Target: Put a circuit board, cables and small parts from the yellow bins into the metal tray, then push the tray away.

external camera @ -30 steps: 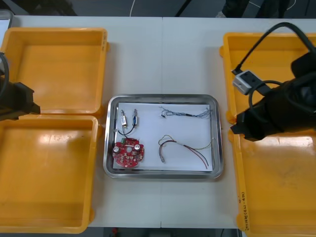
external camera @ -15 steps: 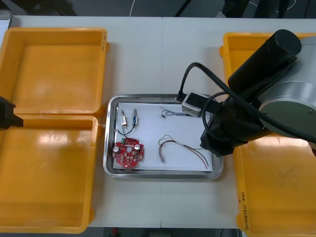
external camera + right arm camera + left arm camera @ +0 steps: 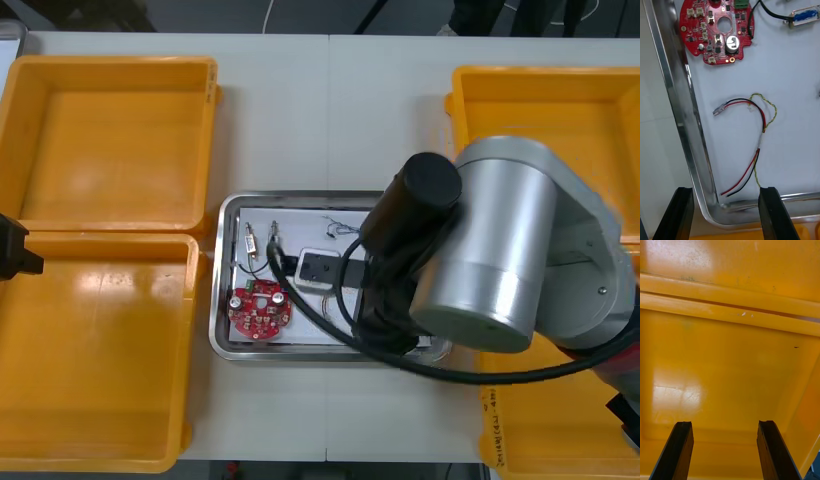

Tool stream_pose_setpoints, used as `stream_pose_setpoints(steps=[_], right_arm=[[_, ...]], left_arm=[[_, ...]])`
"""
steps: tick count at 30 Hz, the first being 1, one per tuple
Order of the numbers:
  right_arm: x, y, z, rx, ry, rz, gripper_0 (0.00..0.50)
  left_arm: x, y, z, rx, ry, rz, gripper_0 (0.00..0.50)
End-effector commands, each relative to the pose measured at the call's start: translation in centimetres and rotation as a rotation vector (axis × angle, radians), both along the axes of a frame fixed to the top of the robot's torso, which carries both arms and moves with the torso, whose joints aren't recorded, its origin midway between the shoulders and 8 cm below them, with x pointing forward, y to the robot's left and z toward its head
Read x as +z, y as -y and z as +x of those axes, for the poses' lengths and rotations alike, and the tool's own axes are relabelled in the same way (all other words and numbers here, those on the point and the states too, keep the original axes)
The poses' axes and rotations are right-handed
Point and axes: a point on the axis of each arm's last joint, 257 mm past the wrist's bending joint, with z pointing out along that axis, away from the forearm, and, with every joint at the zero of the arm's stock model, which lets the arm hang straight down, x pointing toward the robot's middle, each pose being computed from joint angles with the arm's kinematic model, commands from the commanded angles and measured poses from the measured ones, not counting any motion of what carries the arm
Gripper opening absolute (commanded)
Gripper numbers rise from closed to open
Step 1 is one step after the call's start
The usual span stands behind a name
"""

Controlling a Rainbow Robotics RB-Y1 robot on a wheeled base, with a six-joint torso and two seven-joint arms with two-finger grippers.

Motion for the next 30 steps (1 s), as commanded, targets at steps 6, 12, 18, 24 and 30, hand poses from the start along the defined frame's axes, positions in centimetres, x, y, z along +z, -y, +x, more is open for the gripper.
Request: stream_pose_setpoints(steps=[6,12,18,24,30], right_arm=[[-1.8,-3.8,-0.7,0.236,0.052,-0.063,0.500],[-3.4,-4.5,-1.0,0.254,0.043,-0.094,0.500],[-5.3,-4.8,-1.5,0.249,0.040,-0.135,0.500],[-6.7,-4.9,-1.9,0.231,0.009,-0.141,0.500],[-7.9,-5.3,-2.9,0.203,-0.010,-0.121,0.500]], left_arm=[[1.4,-1.4,-0.3,-0.098,0.030,0.090,0.500],[1.4,-1.4,-0.3,-0.102,0.028,0.090,0.500],[1.4,-1.4,-0.3,-0.102,0.028,0.090,0.500],[1.4,-1.4,-0.3,-0.102,0.028,0.090,0.500],[1.4,-1.4,-0.3,-0.102,0.028,0.090,0.500]])
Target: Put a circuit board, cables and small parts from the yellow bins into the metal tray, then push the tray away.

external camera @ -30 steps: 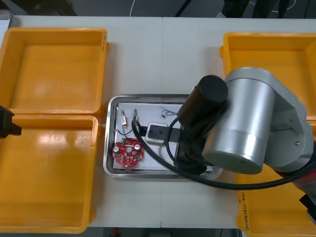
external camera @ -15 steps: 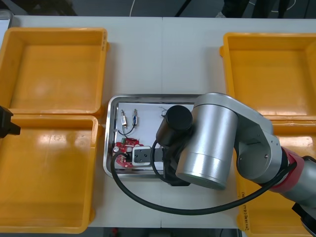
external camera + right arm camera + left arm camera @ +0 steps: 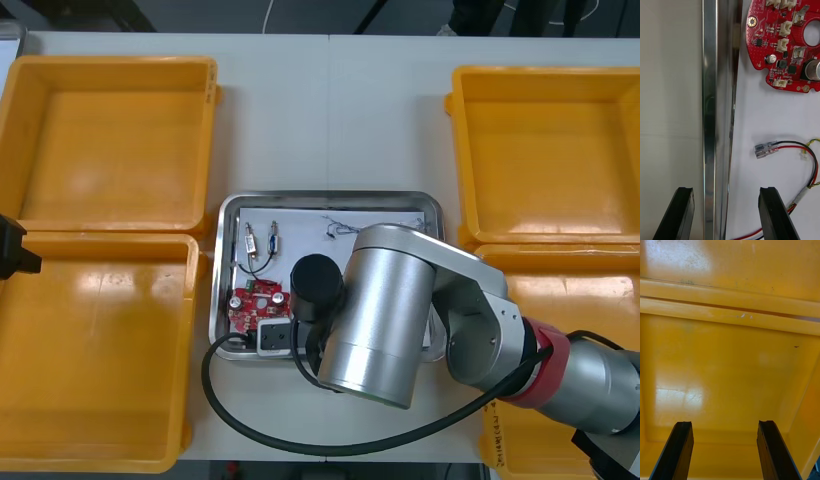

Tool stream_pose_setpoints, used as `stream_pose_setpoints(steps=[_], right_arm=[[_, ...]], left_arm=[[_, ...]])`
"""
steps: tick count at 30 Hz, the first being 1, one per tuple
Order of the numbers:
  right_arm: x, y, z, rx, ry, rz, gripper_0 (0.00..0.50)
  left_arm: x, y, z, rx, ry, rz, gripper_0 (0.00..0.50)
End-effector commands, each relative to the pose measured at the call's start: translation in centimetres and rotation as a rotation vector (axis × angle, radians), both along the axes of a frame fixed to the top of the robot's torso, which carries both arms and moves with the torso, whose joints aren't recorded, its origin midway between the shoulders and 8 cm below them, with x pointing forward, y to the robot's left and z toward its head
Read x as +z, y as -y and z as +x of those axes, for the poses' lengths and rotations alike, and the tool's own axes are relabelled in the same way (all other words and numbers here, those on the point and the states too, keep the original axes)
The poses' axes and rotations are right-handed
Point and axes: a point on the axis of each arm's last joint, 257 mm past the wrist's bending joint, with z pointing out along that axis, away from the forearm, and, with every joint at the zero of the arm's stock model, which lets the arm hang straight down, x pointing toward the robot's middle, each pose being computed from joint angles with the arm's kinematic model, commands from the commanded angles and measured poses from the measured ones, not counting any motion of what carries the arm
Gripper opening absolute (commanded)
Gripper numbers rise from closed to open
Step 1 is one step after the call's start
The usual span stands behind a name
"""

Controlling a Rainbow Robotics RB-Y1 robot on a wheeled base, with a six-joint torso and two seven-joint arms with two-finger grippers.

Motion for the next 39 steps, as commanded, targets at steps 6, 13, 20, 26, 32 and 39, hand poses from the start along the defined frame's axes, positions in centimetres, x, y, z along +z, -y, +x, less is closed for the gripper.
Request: stream_pose_setpoints(steps=[6,13,20,26,32,39], right_arm=[[-1.8,-1.6,-2.4,-0.001,-0.022,0.039,0.500],[-3.3,-2.2,-2.4,-0.004,-0.021,0.028,0.500],[-4.0,-2.7,-1.7,-0.001,0.005,0.034,0.500],[-4.1,-2.6,-1.1,-0.002,0.030,0.027,0.500],[-4.2,-2.5,-1.1,-0.005,0.030,0.025,0.500],[-4.1,-2.2,-0.7,-0.009,0.044,0.015,0.055]], left_arm=[[1.1,-1.2,-0.4,-0.079,0.022,0.079,0.500],[1.1,-1.2,-0.4,-0.079,0.022,0.079,0.500],[1.1,-1.2,-0.4,-0.079,0.022,0.079,0.500],[1.1,-1.2,-0.4,-0.079,0.022,0.079,0.500],[1.1,-1.2,-0.4,-0.079,0.022,0.079,0.500],[1.1,-1.2,-0.4,-0.079,0.022,0.079,0.500]])
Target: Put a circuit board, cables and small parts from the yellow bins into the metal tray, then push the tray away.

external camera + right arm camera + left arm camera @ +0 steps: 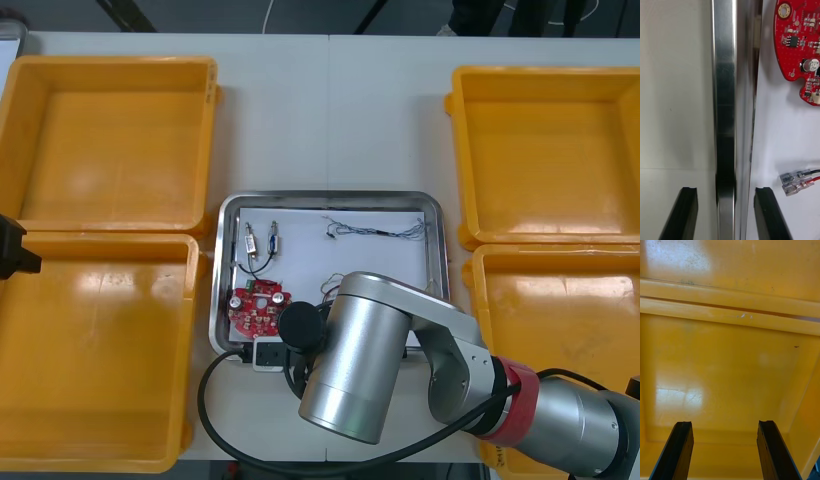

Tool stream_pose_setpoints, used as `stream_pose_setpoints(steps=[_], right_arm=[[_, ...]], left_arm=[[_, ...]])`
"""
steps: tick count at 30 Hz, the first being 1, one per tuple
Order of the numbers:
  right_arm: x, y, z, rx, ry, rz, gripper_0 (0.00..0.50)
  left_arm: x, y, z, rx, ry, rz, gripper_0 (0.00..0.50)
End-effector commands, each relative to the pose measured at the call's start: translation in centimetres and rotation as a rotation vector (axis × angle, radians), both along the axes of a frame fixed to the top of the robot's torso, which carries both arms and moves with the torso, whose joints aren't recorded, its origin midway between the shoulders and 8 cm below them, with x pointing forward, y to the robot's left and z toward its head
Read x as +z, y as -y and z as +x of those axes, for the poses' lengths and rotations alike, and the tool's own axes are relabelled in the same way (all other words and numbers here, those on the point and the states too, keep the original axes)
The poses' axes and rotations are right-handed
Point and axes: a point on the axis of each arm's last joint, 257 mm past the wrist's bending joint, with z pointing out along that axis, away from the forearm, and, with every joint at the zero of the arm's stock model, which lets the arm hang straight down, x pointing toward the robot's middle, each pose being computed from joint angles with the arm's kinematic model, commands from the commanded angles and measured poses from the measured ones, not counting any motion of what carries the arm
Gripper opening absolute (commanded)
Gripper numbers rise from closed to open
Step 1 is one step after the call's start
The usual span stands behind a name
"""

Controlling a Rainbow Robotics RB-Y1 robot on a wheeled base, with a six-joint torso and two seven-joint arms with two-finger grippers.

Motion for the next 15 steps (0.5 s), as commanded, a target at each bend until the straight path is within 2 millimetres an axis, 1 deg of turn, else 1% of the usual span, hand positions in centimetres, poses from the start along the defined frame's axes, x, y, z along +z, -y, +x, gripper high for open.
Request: stream_pose_setpoints(steps=[1,3,8,12,13,14,15], right_arm=[[0.2,-1.5,-0.7,0.035,0.011,0.015,0.029],[0.3,-1.5,-0.6,0.035,0.019,0.012,0.000],[0.5,-1.6,-0.1,0.038,0.040,0.013,0.000],[0.8,-1.3,0.7,0.041,0.061,0.013,0.000],[1.0,-1.2,1.1,0.045,0.072,0.011,0.000],[1.0,-1.2,1.1,0.045,0.072,0.011,0.000],[1.1,-0.9,1.6,0.049,0.081,0.005,0.000]], left_arm=[[1.1,-1.2,-0.4,-0.079,0.021,0.079,0.500],[1.1,-1.2,-0.4,-0.079,0.021,0.079,0.500],[1.1,-1.2,-0.4,-0.079,0.021,0.079,0.500],[1.1,-1.2,-0.4,-0.079,0.021,0.079,0.500],[1.1,-1.2,-0.4,-0.079,0.021,0.079,0.500],[1.1,-1.2,-0.4,-0.079,0.021,0.079,0.500],[1.1,-1.2,-0.4,-0.079,0.021,0.079,0.500]])
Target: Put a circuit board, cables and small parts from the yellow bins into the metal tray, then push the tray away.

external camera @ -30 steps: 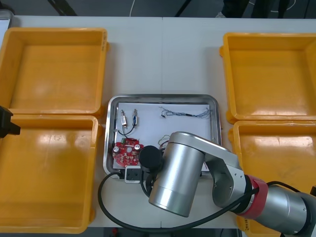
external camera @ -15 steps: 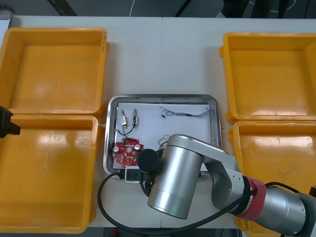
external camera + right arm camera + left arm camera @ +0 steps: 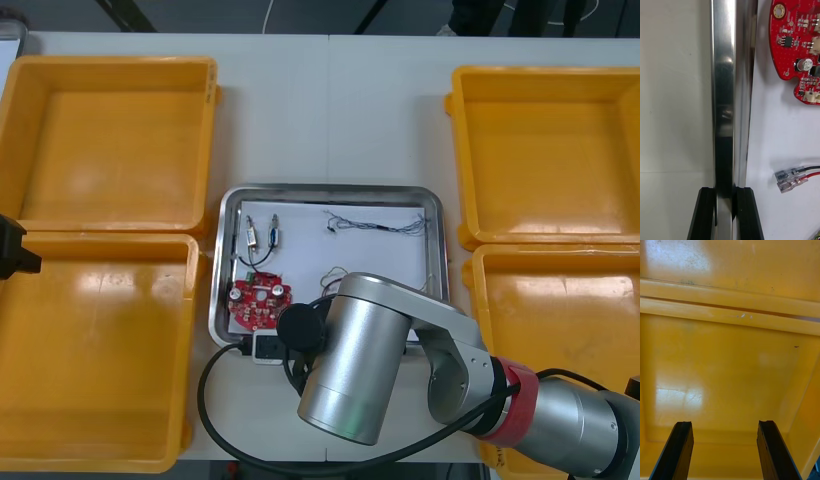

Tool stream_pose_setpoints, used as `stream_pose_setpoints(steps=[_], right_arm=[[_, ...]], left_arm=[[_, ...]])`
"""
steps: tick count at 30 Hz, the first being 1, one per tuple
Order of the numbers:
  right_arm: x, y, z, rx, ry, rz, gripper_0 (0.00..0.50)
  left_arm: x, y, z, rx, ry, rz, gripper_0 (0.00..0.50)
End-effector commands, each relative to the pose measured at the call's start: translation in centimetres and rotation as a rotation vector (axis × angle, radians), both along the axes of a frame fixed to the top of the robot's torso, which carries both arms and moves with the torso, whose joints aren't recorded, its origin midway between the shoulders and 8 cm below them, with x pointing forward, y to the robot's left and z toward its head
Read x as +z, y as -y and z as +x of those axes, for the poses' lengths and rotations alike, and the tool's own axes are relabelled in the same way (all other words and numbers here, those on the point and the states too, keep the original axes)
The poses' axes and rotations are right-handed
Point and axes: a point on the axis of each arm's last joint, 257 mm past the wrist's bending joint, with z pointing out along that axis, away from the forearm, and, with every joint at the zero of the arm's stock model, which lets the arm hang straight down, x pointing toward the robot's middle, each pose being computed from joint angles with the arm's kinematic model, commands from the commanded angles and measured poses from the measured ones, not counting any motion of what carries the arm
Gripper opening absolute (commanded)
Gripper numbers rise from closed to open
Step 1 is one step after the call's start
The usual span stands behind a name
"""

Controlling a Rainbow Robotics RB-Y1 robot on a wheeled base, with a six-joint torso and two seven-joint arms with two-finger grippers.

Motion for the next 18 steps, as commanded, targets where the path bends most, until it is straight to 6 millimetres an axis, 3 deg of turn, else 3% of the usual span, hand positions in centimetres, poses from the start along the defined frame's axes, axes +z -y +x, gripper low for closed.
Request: stream_pose_setpoints(steps=[1,18], right_arm=[[0.7,-0.5,0.7,0.056,0.036,-0.008,0.000],[4.0,1.0,5.1,0.087,0.141,-0.047,0.000]], left_arm=[[1.1,-1.2,-0.4,-0.079,0.021,0.079,0.500],[1.1,-1.2,-0.4,-0.079,0.021,0.079,0.500]])
